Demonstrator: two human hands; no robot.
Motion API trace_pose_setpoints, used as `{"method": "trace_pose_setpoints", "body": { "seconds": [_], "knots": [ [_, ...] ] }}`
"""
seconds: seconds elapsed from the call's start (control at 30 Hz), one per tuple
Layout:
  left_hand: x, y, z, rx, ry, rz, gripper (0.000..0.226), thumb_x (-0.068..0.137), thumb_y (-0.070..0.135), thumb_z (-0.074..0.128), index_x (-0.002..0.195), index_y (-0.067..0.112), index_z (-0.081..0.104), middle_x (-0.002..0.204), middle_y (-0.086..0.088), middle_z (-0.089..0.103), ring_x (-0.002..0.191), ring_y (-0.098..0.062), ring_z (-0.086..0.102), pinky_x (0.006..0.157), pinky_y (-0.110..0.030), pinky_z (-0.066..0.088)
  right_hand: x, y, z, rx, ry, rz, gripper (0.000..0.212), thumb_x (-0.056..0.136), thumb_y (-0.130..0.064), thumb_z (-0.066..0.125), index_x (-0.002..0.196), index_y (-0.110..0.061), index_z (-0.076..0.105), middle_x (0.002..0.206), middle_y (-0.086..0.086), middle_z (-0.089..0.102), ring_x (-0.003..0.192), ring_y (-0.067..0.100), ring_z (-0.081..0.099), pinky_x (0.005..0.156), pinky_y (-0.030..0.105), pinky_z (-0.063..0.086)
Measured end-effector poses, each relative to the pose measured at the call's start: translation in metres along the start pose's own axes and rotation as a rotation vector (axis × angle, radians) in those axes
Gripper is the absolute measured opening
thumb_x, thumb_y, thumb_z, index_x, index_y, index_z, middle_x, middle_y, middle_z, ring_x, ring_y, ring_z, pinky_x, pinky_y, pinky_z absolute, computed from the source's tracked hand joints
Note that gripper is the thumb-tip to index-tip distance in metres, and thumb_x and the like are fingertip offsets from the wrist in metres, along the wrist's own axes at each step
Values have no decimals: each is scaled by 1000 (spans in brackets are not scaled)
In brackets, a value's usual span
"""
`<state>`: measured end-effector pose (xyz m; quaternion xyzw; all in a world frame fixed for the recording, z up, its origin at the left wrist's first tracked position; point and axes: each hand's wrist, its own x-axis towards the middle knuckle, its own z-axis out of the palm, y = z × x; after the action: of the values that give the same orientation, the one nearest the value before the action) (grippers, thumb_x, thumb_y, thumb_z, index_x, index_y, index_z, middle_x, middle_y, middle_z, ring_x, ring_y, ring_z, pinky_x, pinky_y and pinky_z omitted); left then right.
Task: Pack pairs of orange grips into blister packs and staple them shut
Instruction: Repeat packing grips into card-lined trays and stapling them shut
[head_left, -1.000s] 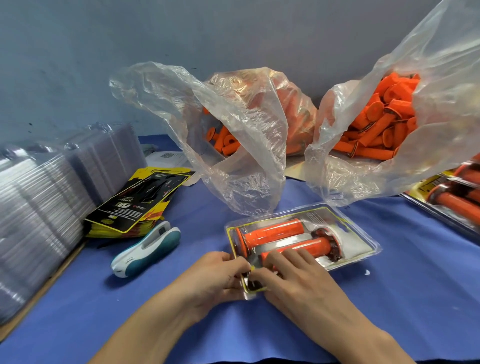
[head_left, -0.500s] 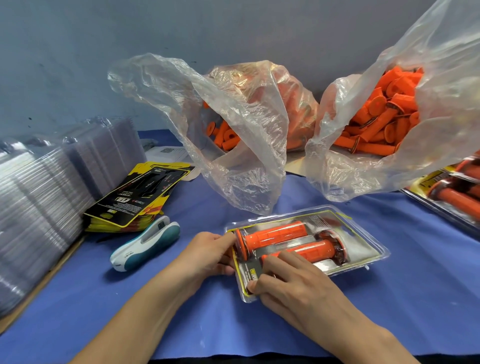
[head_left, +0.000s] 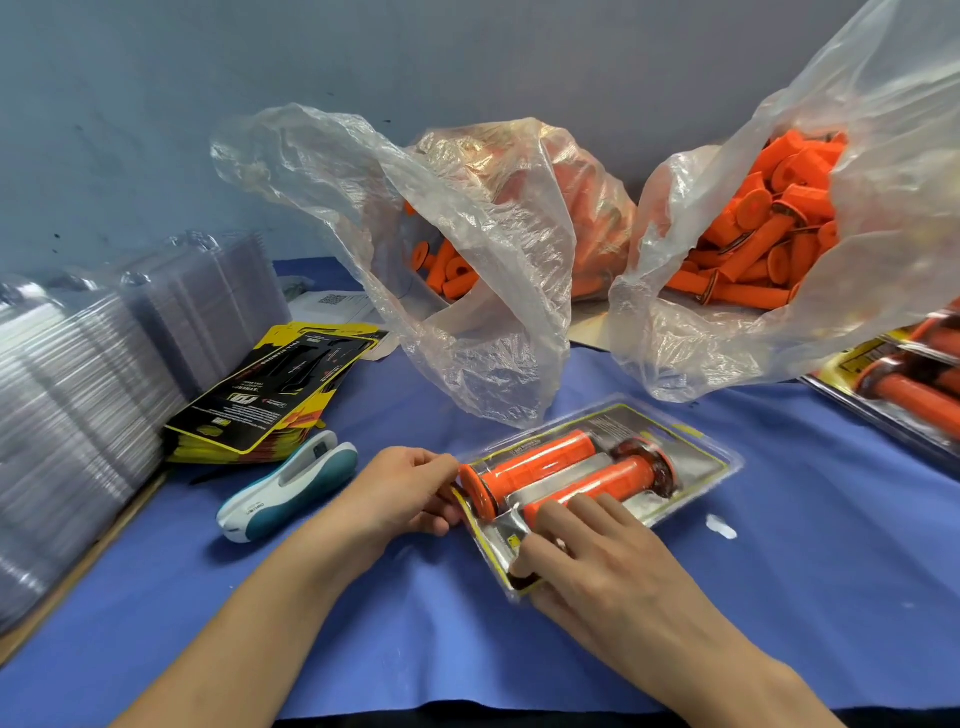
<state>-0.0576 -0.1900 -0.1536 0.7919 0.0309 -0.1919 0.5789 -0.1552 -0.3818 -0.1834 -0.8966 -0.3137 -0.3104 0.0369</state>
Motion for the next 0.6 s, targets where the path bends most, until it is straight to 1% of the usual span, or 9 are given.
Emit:
{"method": "trace_pose_setpoints", "body": {
  "seconds": [0.07, 0.13, 0.17, 0.23, 0.33, 0.4, 0.47, 0.53, 0.6],
  "knots": [
    [-3, -1, 0, -38, 16, -1, 18, 92, 15, 55, 83, 5, 68, 69, -11, 67, 50, -12, 57, 44, -20, 46, -1, 1, 2, -21, -9, 57, 14, 81, -27, 65, 95, -26, 64, 94, -4, 58, 75, 20, 50, 68, 32, 42],
    [-8, -4, 1, -81, -16, -14, 21, 94, 16, 54, 85, 6, 70, 71, -11, 67, 51, -11, 58, 45, -20, 46, -1, 0, 4, -40, -3, 78, 26, 84, -31, 55, 107, -28, 66, 97, -4, 58, 76, 20, 51, 70, 32, 41],
    [-11, -5, 2, -103, -51, -28, 24, 94, 17, 53, 84, 8, 72, 72, -10, 67, 53, -12, 58, 47, -21, 48, 0, -1, 5, -47, 13, 85, 26, 86, -30, 53, 109, -29, 66, 96, -3, 58, 76, 21, 52, 70, 32, 42],
    [-19, -8, 5, -166, -135, -65, 30, 94, 16, 51, 78, 11, 76, 73, -8, 66, 58, -13, 62, 53, -23, 52, 3, -3, 7, -53, 61, 100, 21, 91, -29, 53, 105, -29, 67, 95, -4, 60, 79, 22, 54, 71, 35, 46],
    [-26, -11, 10, -238, -225, -79, 30, 91, 9, 49, 79, 13, 77, 80, -8, 68, 70, -16, 69, 60, -24, 55, 3, -4, 10, -45, 96, 112, 18, 93, -30, 55, 105, -29, 68, 99, -4, 62, 89, 22, 56, 80, 37, 48],
    [-27, -11, 14, -284, -208, -70, 22, 91, 6, 49, 86, 8, 70, 80, -9, 71, 70, -17, 70, 60, -24, 55, 1, -4, 11, -17, 78, 112, 17, 92, -29, 57, 105, -28, 67, 106, -2, 62, 101, 23, 57, 91, 39, 47],
    [-28, -12, 18, -311, -142, -58, 11, 91, 4, 50, 89, 7, 61, 75, -10, 70, 65, -16, 70, 58, -24, 56, 1, -4, 12, 3, 50, 102, 18, 92, -29, 57, 106, -25, 67, 113, 1, 62, 113, 25, 57, 100, 41, 45],
    [-28, -11, 24, -303, -58, -33, 7, 89, 4, 52, 88, 8, 58, 69, -9, 68, 59, -15, 67, 54, -24, 55, 2, -4, 13, 18, 39, 89, 19, 93, -29, 55, 105, -22, 67, 117, 3, 62, 117, 26, 57, 102, 43, 45],
    [-28, -11, 27, -256, -14, 1, 11, 90, 6, 51, 86, 9, 61, 64, -8, 67, 54, -15, 64, 51, -23, 53, 3, -5, 12, 42, 29, 85, 20, 94, -28, 54, 105, -21, 68, 120, 3, 61, 119, 26, 57, 103, 43, 45]
  ]
}}
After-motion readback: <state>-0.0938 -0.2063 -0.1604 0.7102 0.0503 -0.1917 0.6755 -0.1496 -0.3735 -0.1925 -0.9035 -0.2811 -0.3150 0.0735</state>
